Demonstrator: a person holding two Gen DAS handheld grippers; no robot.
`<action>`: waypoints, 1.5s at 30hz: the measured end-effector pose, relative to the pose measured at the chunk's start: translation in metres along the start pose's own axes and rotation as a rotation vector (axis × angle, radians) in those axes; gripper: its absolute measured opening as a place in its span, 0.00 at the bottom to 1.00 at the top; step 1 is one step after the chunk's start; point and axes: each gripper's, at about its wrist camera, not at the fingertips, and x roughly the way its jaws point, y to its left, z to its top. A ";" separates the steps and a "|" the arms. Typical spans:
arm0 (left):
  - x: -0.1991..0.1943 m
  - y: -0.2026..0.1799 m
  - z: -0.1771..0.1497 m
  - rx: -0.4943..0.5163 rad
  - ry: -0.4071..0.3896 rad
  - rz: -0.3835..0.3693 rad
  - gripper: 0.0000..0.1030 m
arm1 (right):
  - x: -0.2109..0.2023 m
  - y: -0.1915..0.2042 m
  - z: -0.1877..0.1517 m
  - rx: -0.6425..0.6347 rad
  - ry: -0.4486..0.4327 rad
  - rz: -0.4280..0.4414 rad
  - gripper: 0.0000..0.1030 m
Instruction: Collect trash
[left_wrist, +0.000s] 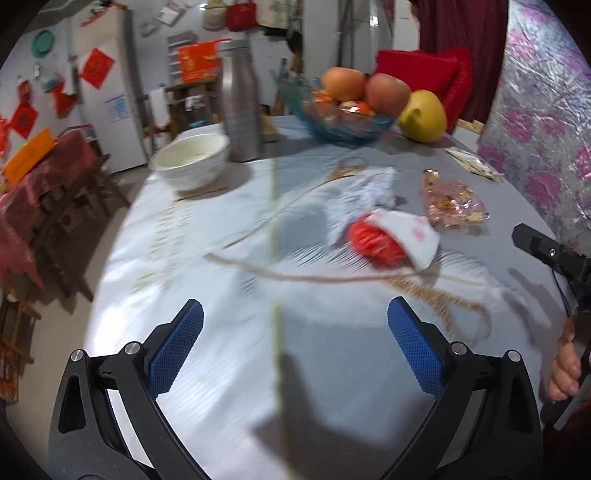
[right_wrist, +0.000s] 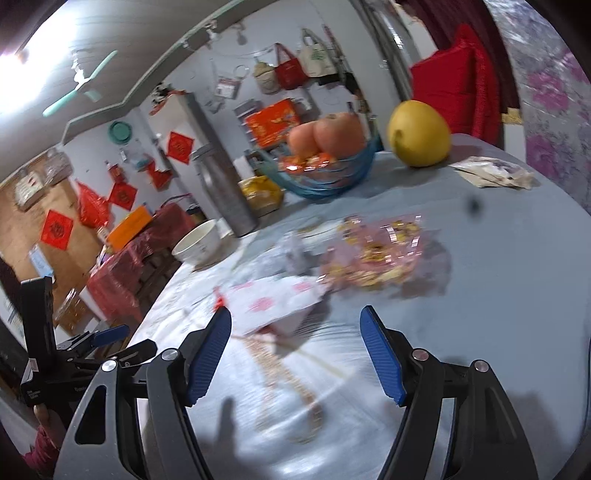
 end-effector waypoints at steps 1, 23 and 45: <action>0.008 -0.008 0.007 0.009 0.003 -0.018 0.93 | 0.001 -0.004 0.002 0.010 -0.002 -0.003 0.69; 0.113 -0.108 0.051 0.280 0.013 -0.038 0.82 | -0.003 -0.037 0.004 0.126 -0.043 -0.045 0.69; 0.042 -0.011 0.012 -0.007 -0.036 -0.230 0.35 | 0.005 -0.029 0.005 0.075 -0.012 -0.031 0.69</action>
